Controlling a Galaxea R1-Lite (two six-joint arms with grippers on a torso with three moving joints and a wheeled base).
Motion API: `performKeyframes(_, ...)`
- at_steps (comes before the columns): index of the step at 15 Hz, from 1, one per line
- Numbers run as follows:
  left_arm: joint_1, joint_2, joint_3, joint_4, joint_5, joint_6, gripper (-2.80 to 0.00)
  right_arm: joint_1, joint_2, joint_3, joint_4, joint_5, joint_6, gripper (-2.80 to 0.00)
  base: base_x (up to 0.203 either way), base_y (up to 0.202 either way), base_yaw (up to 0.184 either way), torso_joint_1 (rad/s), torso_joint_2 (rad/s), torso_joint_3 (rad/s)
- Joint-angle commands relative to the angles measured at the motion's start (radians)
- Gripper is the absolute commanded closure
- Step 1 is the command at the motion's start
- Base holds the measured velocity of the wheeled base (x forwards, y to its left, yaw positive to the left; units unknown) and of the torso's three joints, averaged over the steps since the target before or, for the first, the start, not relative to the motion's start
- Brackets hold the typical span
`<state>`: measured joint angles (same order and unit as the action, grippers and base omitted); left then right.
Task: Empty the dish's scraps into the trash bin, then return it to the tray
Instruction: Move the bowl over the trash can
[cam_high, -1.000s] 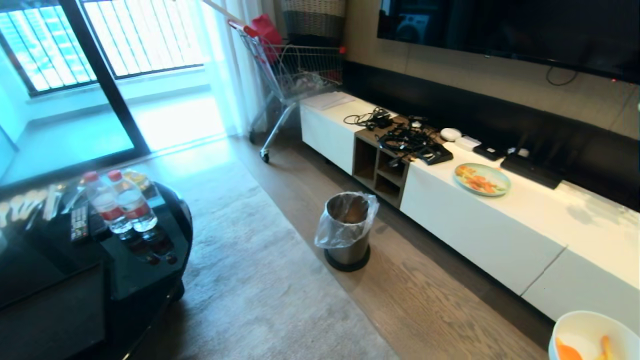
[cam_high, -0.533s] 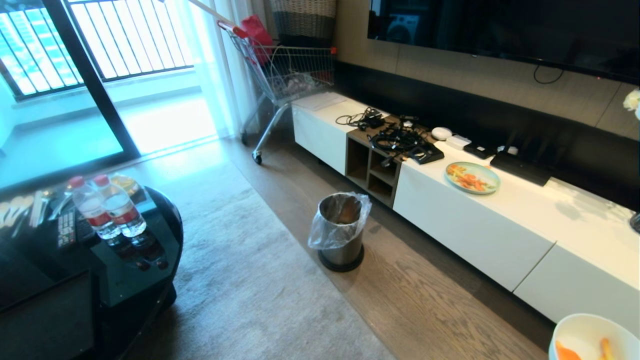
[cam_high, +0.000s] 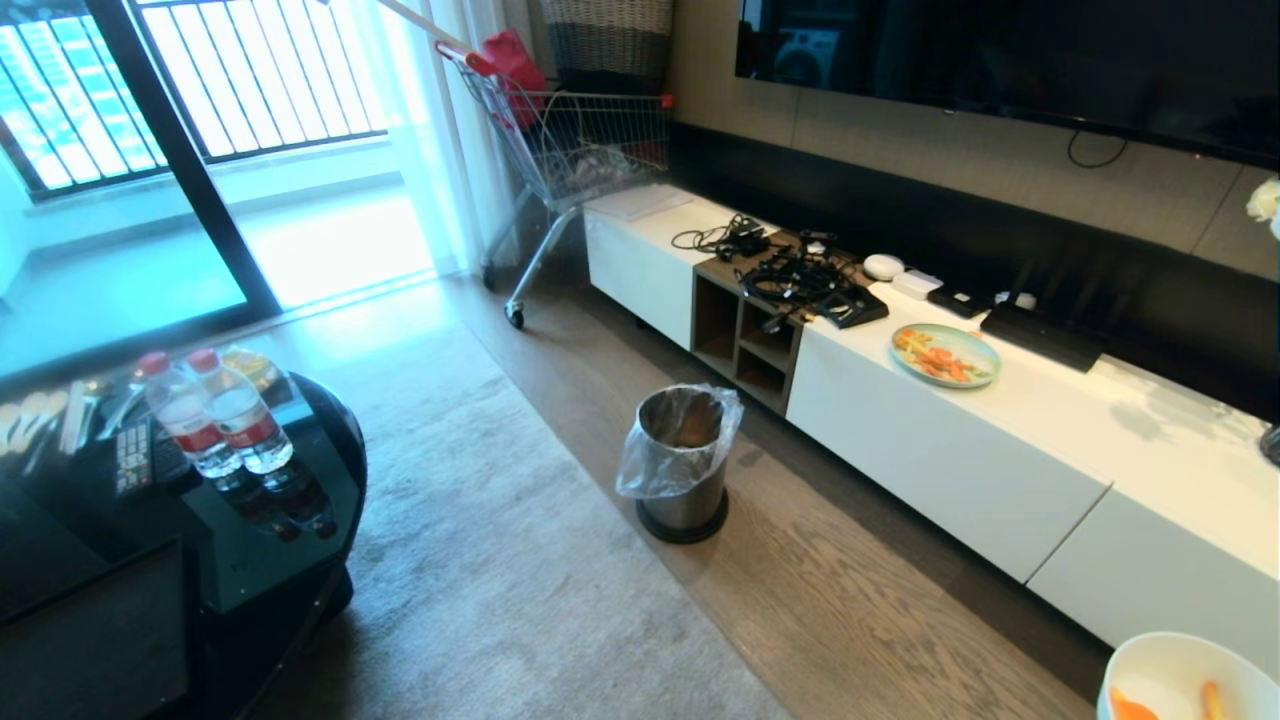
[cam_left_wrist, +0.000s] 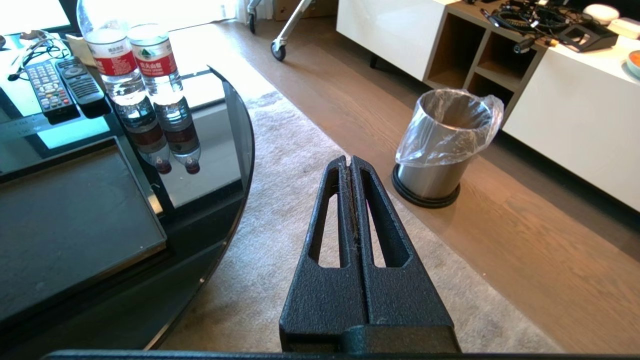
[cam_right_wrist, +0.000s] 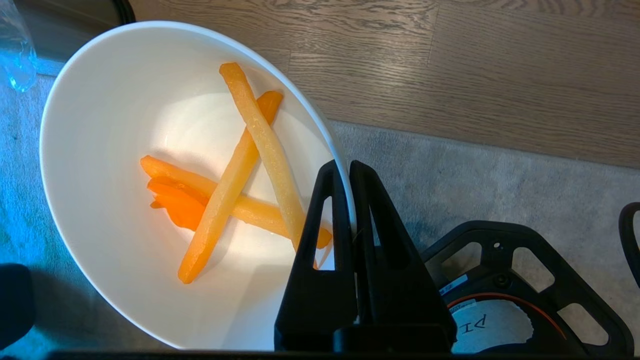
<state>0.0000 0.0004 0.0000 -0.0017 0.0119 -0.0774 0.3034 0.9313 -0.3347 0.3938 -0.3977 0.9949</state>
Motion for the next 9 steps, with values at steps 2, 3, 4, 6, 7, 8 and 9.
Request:
performKeyframes(2, 0.000, 0.000, 0.000, 0.000, 0.000, -0.001, 0.00, 0.000, 0.003, 0.005, 0.002, -0.001, 0.005, 0.00, 0.000, 0.000, 0.000, 0.000, 0.00, 0.000)
performKeyframes(3, 0.000, 0.000, 0.000, 0.000, 0.000, -0.001, 0.00, 0.000, 0.004, 0.007, 0.003, -0.001, 0.005, 0.00, 0.000, 0.000, 0.000, 0.000, 0.00, 0.000)
performKeyframes(4, 0.000, 0.000, 0.000, 0.000, 0.000, -0.001, 0.00, 0.000, 0.004, 0.008, 0.003, 0.000, 0.005, 0.00, 0.000, 0.000, 0.000, 0.000, 0.00, 0.000)
performKeyframes(6, 0.000, 0.000, 0.000, 0.000, 0.000, -0.001, 0.00, 0.000, 0.004, 0.021, -0.007, 0.000, 0.005, 0.00, 0.000, 0.000, 0.000, 0.000, 0.00, 0.000)
performKeyframes(7, 0.000, 0.000, 0.000, 0.000, 0.000, 0.001, 0.00, 0.000, 0.004, 0.026, -0.009, 0.002, 0.007, 0.00, 0.000, 0.000, 0.000, 0.000, 0.00, 0.000)
performKeyframes(8, 0.000, 0.000, 0.000, 0.000, 0.000, -0.001, 0.00, 0.002, 0.003, 0.037, -0.010, 0.002, 0.007, 0.00, 0.000, 0.000, 0.000, 0.000, 0.00, 0.000)
performKeyframes(9, 0.000, 0.000, 0.000, 0.000, 0.000, 0.001, 0.00, 0.002, 0.002, 0.042, -0.010, 0.002, 0.008, 0.00, 0.000, 0.000, 0.000, 0.000, 0.00, 0.000)
